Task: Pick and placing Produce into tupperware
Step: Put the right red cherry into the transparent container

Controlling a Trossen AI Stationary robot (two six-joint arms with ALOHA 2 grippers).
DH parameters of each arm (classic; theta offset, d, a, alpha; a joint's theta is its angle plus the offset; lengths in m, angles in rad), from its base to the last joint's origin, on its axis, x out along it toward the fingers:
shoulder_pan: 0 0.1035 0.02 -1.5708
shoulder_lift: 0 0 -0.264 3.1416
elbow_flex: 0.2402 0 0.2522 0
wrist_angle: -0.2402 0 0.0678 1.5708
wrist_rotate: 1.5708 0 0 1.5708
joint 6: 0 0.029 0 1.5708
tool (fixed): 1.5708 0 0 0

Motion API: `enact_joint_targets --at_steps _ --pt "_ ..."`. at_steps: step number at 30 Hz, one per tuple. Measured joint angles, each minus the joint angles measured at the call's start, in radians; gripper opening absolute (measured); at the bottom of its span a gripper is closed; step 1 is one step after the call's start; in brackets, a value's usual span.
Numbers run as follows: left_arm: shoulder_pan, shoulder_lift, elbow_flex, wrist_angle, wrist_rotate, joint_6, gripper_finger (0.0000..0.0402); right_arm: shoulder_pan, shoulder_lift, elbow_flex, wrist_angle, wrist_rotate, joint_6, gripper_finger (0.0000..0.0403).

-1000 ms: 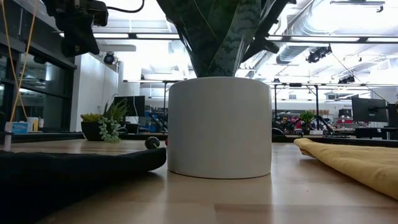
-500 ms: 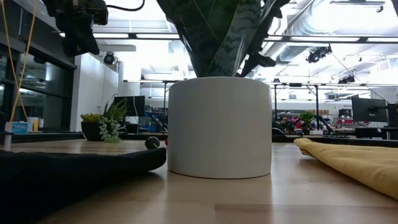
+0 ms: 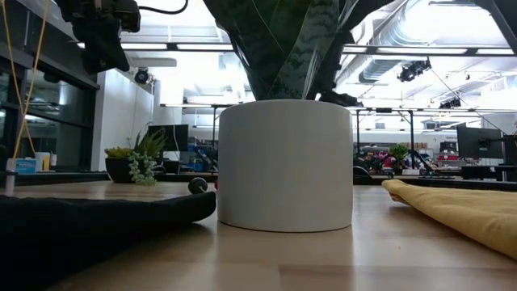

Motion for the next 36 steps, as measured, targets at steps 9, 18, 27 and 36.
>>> enact_joint_targets --at_steps 9,18,27,36 --pt "0.0 0.0 0.0 0.008 -0.002 0.0 0.0001 0.002 0.051 0.0 0.011 0.0 -0.001 0.0091" --pt "0.0 0.0 0.0 0.008 -0.002 0.016 0.0001 0.002 0.096 -0.001 0.018 0.0 -0.007 0.0091" --pt "0.0 0.0 0.0 0.008 -0.002 0.039 0.0001 0.002 0.112 -0.001 0.027 -0.001 -0.053 0.0094" --pt "0.0 0.0 0.0 0.008 -0.002 0.044 0.0001 0.002 0.112 -0.002 0.045 -0.004 -0.055 0.0142"
